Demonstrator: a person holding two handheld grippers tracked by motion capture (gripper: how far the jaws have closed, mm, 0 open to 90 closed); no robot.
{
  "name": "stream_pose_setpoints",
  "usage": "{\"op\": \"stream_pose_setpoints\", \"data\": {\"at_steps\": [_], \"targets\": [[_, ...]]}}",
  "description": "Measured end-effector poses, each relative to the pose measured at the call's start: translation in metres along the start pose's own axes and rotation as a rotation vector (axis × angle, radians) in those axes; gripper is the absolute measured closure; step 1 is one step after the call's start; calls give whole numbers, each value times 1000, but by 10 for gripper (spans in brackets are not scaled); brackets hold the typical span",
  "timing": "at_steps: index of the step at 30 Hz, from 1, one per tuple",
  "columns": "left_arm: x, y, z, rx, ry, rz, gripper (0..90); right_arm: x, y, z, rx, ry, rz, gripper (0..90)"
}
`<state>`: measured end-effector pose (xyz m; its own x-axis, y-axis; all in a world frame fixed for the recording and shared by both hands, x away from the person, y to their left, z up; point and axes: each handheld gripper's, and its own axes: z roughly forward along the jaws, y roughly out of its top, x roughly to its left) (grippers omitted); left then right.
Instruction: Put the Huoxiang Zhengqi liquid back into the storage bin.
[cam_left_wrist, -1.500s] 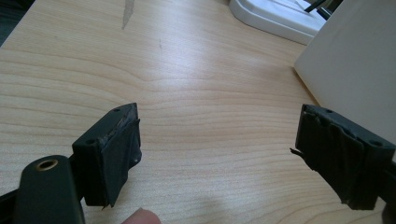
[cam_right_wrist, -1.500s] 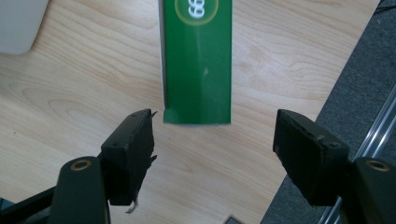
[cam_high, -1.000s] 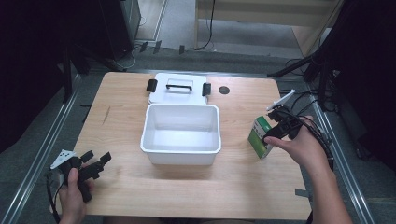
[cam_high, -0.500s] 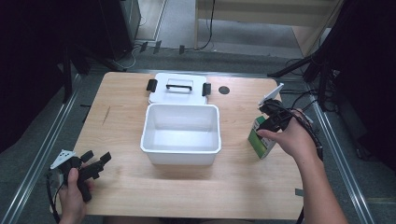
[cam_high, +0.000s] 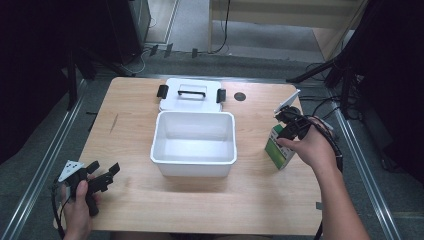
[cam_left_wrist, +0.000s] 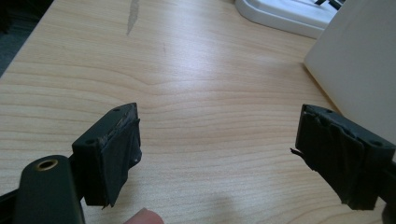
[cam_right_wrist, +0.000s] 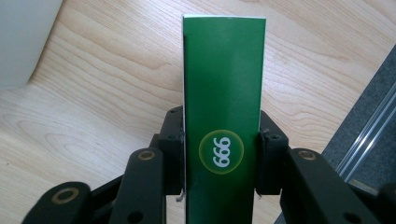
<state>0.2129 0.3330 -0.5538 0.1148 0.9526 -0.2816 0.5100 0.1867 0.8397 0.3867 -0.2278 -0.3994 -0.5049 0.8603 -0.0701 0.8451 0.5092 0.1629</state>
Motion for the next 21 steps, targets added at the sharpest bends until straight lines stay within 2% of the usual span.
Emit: {"op": "stream_pose_setpoints", "data": {"at_steps": [6,10,14,21], "targets": [[-6,0,1,5,49,40,149,0,-6,-3,-25,12,-50,644],[-7,0,1,7,61,53,149,1,-9,-11,-62,25,-85,644],[-8,0,1,7,67,63,149,4,-12,-22,-97,45,-148,643],[-11,-1,1,5,83,78,149,13,-15,-39,-163,26,-293,643]]}}
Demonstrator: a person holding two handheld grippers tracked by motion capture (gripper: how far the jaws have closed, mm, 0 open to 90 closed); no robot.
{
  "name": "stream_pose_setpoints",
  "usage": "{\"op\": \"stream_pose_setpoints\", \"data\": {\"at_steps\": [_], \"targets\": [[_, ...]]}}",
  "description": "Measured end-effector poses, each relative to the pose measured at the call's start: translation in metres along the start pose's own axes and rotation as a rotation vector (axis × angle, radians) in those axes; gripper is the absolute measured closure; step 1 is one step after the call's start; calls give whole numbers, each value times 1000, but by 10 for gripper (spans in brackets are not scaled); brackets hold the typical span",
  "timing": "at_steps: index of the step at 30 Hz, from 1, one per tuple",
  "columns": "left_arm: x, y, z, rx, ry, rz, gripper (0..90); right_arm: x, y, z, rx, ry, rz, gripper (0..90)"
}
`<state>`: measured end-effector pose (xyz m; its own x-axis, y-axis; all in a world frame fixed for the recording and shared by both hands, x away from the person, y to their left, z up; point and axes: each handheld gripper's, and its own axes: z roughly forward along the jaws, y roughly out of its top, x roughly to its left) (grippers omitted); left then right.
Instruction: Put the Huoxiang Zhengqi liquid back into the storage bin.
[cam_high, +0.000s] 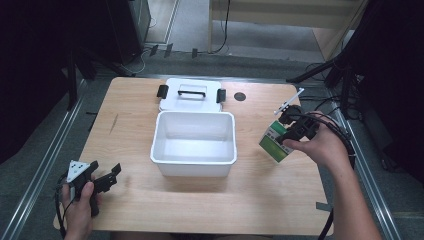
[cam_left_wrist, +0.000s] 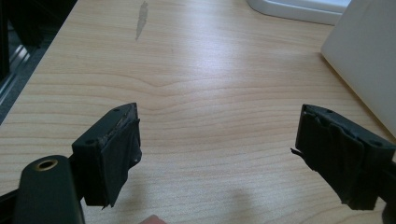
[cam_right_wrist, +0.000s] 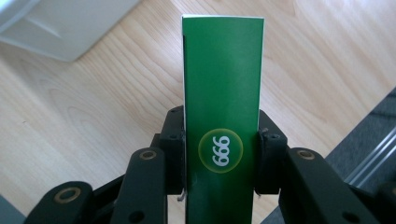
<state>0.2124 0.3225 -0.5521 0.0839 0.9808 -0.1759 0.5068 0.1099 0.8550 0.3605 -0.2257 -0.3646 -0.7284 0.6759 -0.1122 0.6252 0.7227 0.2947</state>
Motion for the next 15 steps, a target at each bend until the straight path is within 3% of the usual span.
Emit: {"op": "stream_pose_setpoints", "data": {"at_steps": [4,6,8,9,15], "targets": [[0,0,0,-1,1,-1,149,3,1,-11,-34,23,-71,643],[0,0,0,-1,0,-2,149,5,1,-15,-51,23,-154,643],[0,0,0,4,-3,1,149,9,0,-17,-78,-6,-314,644],[0,0,0,3,-3,0,149,11,0,-18,-78,-12,-372,644],[1,0,1,0,-6,-8,149,12,6,-25,-90,23,-388,646]]}}
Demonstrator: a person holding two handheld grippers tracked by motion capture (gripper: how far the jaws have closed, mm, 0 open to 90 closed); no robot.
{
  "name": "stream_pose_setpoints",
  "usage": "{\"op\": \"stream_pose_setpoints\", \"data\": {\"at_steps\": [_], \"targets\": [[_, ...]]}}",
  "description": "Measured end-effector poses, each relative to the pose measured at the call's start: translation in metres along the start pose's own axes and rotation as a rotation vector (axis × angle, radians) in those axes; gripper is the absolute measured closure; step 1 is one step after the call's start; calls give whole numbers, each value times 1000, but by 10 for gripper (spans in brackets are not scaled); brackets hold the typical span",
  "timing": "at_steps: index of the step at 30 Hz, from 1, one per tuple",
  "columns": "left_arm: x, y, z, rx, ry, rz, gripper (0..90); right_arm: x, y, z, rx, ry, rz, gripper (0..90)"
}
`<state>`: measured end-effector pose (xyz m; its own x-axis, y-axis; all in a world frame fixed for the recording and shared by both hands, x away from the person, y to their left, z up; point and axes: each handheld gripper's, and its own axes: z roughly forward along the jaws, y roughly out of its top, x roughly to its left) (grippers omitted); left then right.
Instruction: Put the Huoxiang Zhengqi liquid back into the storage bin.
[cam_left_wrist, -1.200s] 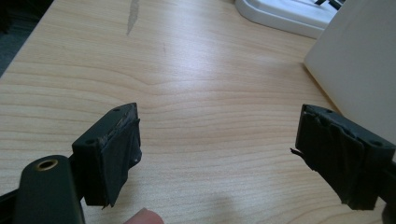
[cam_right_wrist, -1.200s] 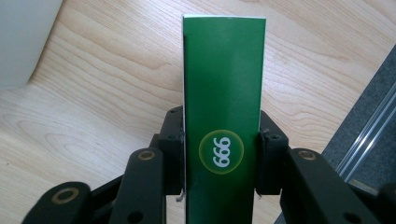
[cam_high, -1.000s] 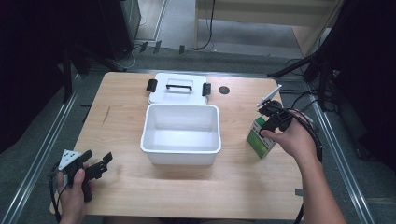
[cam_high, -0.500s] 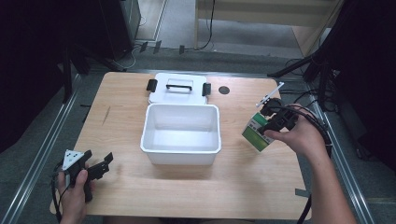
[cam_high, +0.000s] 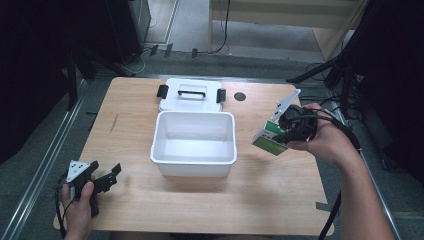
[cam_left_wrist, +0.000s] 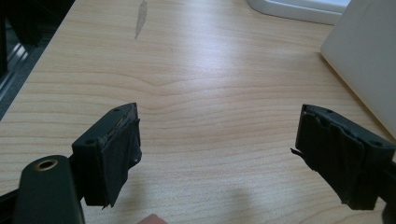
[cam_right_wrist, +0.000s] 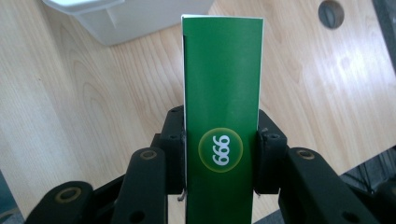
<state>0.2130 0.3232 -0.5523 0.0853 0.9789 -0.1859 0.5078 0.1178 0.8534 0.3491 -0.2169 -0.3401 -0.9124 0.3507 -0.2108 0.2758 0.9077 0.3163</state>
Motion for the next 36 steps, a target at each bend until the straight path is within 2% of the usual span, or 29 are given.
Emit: {"op": "stream_pose_setpoints", "data": {"at_steps": [3,9,15,19,36], "targets": [[0,0,0,1,-1,-1,149,-2,4,-6,-16,6,0,646],[0,0,0,6,1,4,149,-3,16,-23,-36,-3,-50,646],[0,0,0,7,1,5,149,-3,30,-34,-55,-2,-73,646],[0,0,0,7,1,4,149,-2,40,-40,-48,-2,-91,646],[0,0,0,11,-1,4,149,4,85,-51,-62,18,-169,646]]}}
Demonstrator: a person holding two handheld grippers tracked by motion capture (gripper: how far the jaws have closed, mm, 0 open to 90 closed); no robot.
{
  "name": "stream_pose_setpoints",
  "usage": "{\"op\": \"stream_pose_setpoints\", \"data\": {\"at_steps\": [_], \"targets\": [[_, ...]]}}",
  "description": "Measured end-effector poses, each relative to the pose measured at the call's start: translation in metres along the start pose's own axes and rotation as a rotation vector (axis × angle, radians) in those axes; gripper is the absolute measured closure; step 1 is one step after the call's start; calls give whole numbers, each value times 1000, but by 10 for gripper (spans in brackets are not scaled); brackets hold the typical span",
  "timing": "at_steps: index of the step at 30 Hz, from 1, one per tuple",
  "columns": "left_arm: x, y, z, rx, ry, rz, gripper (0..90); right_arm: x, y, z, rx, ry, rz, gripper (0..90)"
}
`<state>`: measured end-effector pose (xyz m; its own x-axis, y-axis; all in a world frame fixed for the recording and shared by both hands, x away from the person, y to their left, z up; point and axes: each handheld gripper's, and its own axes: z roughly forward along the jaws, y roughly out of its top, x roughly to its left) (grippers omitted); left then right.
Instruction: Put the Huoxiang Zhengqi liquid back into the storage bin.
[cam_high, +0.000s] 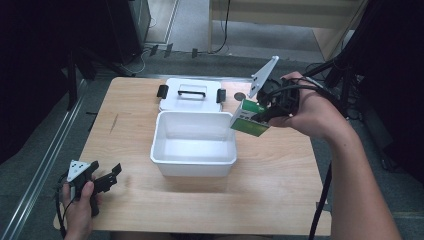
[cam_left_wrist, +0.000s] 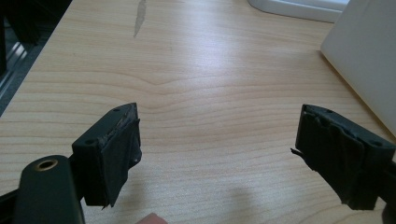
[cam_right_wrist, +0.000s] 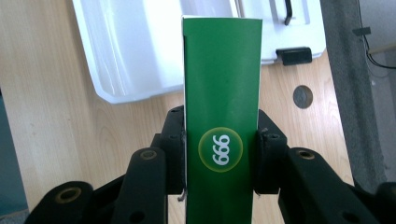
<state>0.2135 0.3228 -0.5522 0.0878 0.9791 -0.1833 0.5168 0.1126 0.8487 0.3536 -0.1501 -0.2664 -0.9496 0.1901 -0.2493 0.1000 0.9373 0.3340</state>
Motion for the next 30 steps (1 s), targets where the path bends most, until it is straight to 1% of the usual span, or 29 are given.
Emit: {"op": "stream_pose_setpoints", "data": {"at_steps": [1,7,11,15,19,25,28,30], "targets": [[0,0,0,1,0,1,149,0,2,1,-2,2,-12,646],[0,0,0,2,0,0,149,1,17,2,-17,15,-33,646],[0,0,0,3,0,-1,149,2,23,3,-18,17,-45,646],[0,0,0,3,0,1,149,3,31,5,-26,30,-52,646],[0,0,0,1,-1,-1,149,5,38,9,-40,40,-67,646],[0,0,0,3,-2,1,149,6,49,13,-43,47,-84,646],[0,0,0,5,-3,1,149,7,53,17,-50,57,-86,646],[0,0,0,4,-4,1,149,8,56,20,-45,63,-92,646]]}}
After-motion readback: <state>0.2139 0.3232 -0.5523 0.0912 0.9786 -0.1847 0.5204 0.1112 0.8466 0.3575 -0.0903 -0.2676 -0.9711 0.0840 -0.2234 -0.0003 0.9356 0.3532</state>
